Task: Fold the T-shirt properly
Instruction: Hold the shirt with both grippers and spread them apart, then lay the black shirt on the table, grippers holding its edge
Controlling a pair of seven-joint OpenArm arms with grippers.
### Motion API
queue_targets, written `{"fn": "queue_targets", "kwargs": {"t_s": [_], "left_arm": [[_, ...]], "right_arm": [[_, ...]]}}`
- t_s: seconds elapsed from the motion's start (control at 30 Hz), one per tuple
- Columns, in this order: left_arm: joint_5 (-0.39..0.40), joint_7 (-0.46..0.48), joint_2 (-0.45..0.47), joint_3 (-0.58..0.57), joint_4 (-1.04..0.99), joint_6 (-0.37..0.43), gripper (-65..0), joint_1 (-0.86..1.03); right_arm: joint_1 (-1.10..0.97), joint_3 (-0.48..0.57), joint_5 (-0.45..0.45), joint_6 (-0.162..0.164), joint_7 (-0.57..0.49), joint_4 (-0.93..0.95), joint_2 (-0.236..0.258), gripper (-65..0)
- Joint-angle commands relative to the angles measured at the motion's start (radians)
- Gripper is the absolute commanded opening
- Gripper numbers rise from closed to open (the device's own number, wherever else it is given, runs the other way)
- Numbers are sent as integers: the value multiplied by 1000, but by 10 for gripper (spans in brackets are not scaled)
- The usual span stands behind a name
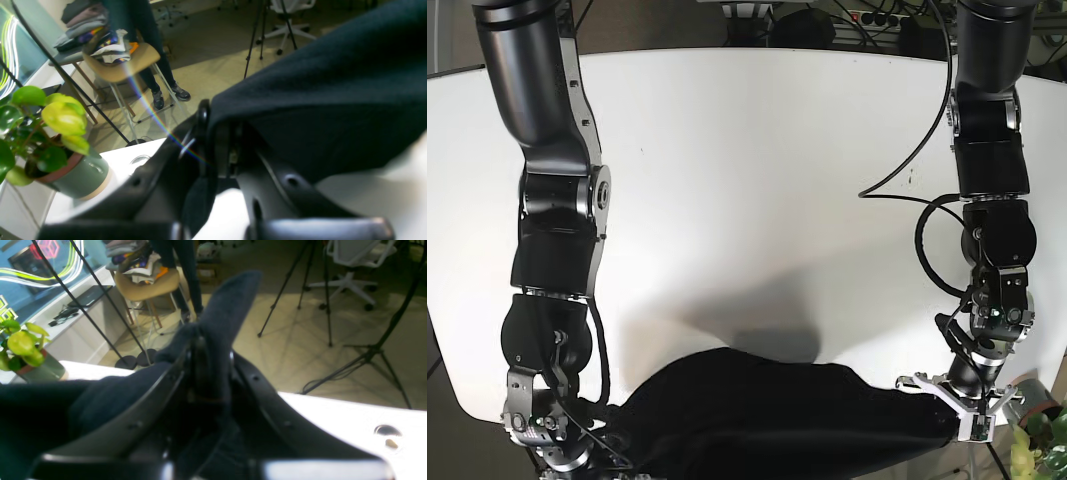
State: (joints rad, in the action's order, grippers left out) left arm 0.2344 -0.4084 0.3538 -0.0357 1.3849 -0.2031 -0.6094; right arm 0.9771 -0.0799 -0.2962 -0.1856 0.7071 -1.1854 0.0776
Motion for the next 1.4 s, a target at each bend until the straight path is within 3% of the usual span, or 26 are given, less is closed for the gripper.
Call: {"fn": "queue_targets", "kwargs": {"t_s": [0.0, 0.27, 0.53, 0.67, 1.0, 1.37], "left_arm": [[-2, 19, 12, 21, 37, 11, -650, -28], [0, -36, 43, 23, 127, 11, -650, 58], [-5, -40, 44, 82, 199, 8, -650, 234], [-5, -40, 44, 98, 216, -39, -650, 319], [-7, -40, 46, 101, 282, -46, -650, 529], [-7, -40, 58, 193, 317, -48, -650, 710]], "right_arm": [[-1, -8, -13, -1, -33, -21, 8, -631], [-186, -11, -14, 1, -5, -179, 3, -631], [-418, -130, -16, 1, 41, -342, -19, -631], [-548, -163, -18, 1, 41, -419, -25, -625], [-852, -219, -126, 1, 41, -595, -45, -625], [-1134, -220, -219, 1, 36, -670, -45, -625]]}}
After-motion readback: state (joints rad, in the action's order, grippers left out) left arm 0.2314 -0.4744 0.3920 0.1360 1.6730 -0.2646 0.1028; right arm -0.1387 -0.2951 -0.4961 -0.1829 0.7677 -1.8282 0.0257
